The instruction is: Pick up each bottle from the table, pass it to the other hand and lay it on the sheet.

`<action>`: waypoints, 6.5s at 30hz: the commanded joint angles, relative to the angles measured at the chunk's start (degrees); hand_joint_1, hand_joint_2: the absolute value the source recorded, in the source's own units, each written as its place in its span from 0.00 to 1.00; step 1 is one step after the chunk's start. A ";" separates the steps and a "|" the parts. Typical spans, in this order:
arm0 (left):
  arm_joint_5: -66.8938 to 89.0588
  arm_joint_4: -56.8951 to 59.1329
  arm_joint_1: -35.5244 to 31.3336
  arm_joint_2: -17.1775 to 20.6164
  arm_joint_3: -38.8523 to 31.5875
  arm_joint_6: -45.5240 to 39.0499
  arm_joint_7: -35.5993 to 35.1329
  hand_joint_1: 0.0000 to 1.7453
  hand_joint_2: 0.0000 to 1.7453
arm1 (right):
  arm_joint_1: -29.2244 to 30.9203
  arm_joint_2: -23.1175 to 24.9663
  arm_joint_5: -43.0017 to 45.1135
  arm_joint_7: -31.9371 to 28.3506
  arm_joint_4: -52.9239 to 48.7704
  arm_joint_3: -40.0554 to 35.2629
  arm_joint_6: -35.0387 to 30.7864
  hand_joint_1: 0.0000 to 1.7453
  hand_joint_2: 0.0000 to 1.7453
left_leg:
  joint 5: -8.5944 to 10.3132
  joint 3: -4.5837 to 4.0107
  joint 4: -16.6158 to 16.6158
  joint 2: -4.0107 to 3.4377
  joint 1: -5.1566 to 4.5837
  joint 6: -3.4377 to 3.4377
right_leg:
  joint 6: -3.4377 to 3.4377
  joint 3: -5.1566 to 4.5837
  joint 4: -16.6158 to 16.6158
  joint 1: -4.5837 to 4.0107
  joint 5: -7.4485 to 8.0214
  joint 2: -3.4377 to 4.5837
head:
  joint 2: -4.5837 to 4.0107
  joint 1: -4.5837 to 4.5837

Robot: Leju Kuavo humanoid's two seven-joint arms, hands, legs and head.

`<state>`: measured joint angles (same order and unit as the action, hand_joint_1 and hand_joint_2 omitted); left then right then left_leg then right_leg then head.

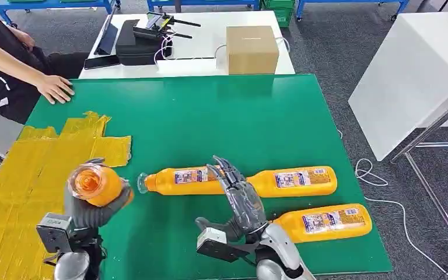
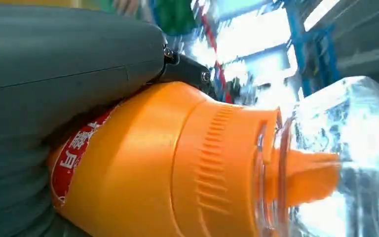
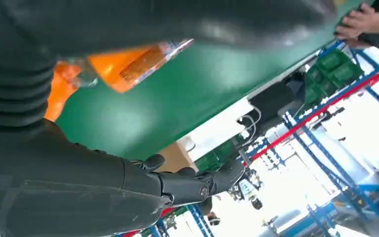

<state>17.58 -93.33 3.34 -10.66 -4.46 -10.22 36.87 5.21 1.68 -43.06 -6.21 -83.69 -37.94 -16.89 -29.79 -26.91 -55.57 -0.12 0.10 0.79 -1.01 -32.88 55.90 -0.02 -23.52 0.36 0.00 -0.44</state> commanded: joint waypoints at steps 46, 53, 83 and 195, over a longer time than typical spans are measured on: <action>47.36 64.43 -35.12 18.71 3.50 -8.21 -13.97 0.00 0.00 | 33.09 8.53 7.77 5.97 47.05 -12.21 18.50 0.00 1.00 | 0.17 0.07 -0.04 -0.04 0.06 -0.08 | -0.05 -0.02 0.21 -0.04 0.07 0.03 | 0.00 0.02; 42.76 62.39 -34.70 18.98 4.58 -3.89 -9.95 0.00 0.00 | 34.61 9.60 7.45 6.76 50.68 -13.45 19.49 0.00 1.00 | 0.18 0.10 -0.03 -0.02 0.07 -0.10 | -0.04 0.02 0.18 -0.02 0.08 0.01 | 0.00 0.00; -18.34 42.77 -28.63 14.34 -10.50 41.71 0.52 0.00 0.00 | 37.15 11.90 1.84 12.36 61.61 -13.05 19.21 1.00 1.00 | 0.21 0.34 0.01 0.10 0.03 -0.09 | -0.04 0.25 0.13 0.00 0.06 -0.11 | 0.00 0.02; -26.09 20.72 -11.81 10.22 -5.11 32.54 -4.73 1.00 1.00 | 20.07 13.04 0.79 6.58 28.80 -18.21 -1.12 0.00 0.00 | 0.18 0.06 0.05 0.29 0.16 -0.13 | -0.03 0.07 -0.02 -0.21 0.01 -0.32 | 0.00 0.07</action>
<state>-21.39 -74.86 -2.37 -0.37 -0.56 33.76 28.17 30.69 20.46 -37.36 1.03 -47.25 -68.44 -16.87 -29.64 -26.92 -55.58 -0.16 0.10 0.70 -1.01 -33.06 56.07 -0.07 -23.50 0.39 0.00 -0.37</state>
